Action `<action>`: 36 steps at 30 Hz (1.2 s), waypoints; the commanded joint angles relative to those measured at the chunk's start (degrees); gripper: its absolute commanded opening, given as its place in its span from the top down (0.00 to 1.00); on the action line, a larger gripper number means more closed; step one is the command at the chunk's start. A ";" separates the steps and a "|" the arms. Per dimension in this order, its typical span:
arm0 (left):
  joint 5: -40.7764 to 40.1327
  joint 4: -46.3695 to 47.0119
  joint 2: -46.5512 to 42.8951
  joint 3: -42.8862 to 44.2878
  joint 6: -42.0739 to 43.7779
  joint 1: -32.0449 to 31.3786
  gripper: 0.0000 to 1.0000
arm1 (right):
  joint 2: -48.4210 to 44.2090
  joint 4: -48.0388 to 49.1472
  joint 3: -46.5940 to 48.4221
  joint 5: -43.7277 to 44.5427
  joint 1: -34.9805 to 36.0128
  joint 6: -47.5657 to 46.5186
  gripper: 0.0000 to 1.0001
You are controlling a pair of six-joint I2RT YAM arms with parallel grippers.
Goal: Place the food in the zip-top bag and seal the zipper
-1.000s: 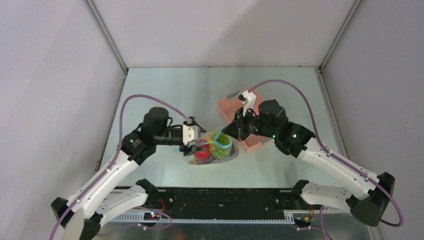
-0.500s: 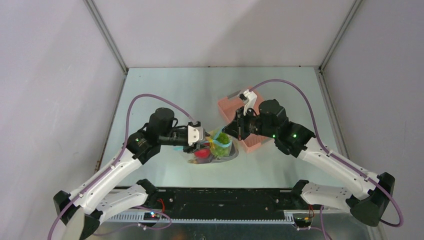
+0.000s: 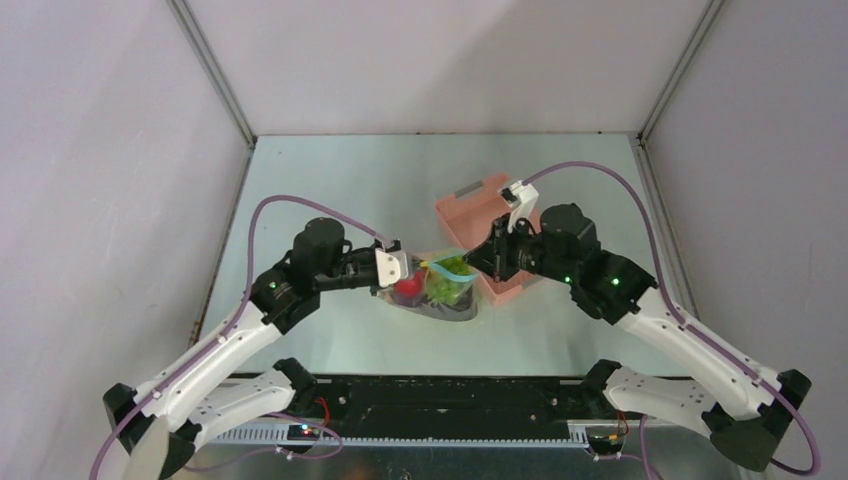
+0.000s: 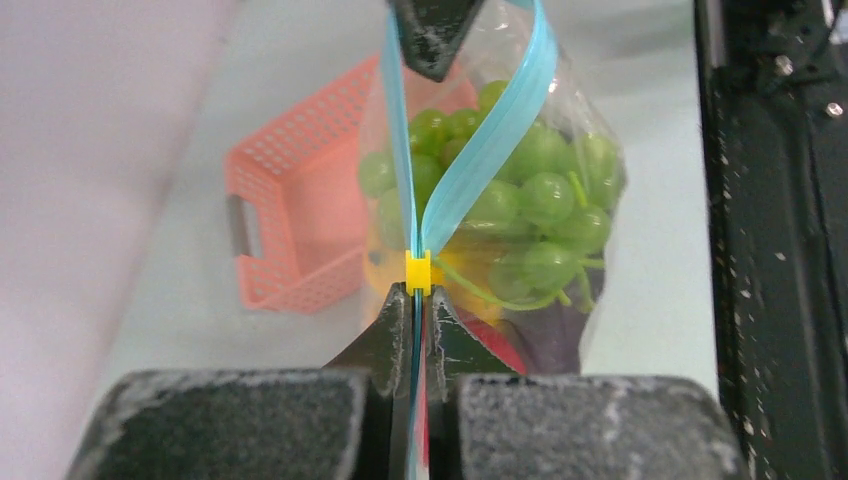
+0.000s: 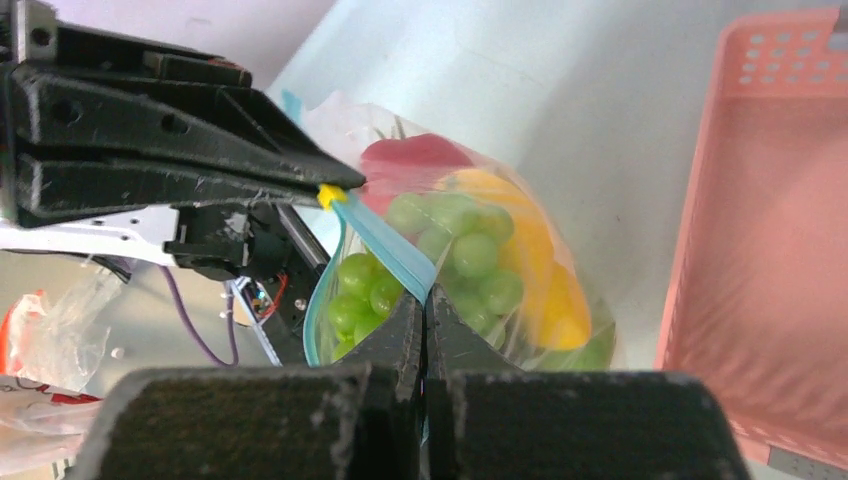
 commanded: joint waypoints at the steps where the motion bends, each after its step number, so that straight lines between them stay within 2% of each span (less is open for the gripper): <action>1: -9.34 5.72 -3.48 -1.28 -4.91 0.36 1.00 | -5.30 5.85 0.15 0.37 -1.72 -2.08 1.00; 3: -9.34 7.55 -2.80 -1.13 -7.60 0.34 1.00 | -2.87 8.86 0.16 -8.80 -0.35 -3.93 1.00; 5: -8.12 8.86 -1.97 -0.93 -10.41 0.33 1.00 | 2.00 8.67 1.89 -18.26 5.38 -7.48 1.00; 7: -8.41 9.97 -1.18 -0.59 -11.75 0.33 1.00 | 7.20 2.65 6.35 -19.33 9.30 -12.11 1.00; 10: -9.63 10.19 -0.48 -0.08 -12.39 0.32 1.00 | 8.44 -3.23 8.78 -11.43 10.13 -13.56 1.00; 11: -9.81 9.94 -0.40 0.02 -12.23 0.32 1.00 | 6.46 -4.15 8.45 -6.85 8.42 -12.69 1.00; 13: -9.65 8.99 -0.55 -0.09 -11.68 0.36 1.00 | 2.98 -4.46 6.62 -3.37 4.34 -9.65 1.00; 15: -9.79 8.18 -0.72 -0.15 -11.24 0.33 1.00 | 0.03 -4.87 4.25 -0.63 1.04 -7.57 1.00; 19: -9.96 6.61 -0.92 0.05 -10.13 0.37 1.00 | -1.94 -7.23 3.15 1.51 -0.74 -7.40 1.00; 20: -9.94 5.93 -0.92 0.13 -10.00 0.36 1.00 | -1.98 -7.62 3.13 1.39 -0.82 -7.82 0.98; 24: -9.29 4.81 -0.93 0.83 -10.30 0.33 1.00 | -2.31 -7.02 3.07 -0.71 -0.91 -10.96 0.73; 28: -7.55 4.30 -0.50 0.98 -10.97 0.37 1.00 | -2.87 -2.81 3.09 -5.95 -0.85 -16.35 0.54; 30: -6.93 3.99 0.06 1.30 -11.61 0.33 1.00 | -3.32 -0.57 3.11 -7.60 -0.65 -19.89 0.49; 33: -6.60 3.58 1.11 2.54 -13.37 0.35 1.00 | -3.27 2.88 3.12 -11.09 -0.54 -27.48 0.46; 36: -5.35 1.85 1.64 4.10 -13.71 0.30 1.00 | -1.20 4.41 3.11 -20.18 -0.28 -34.47 0.45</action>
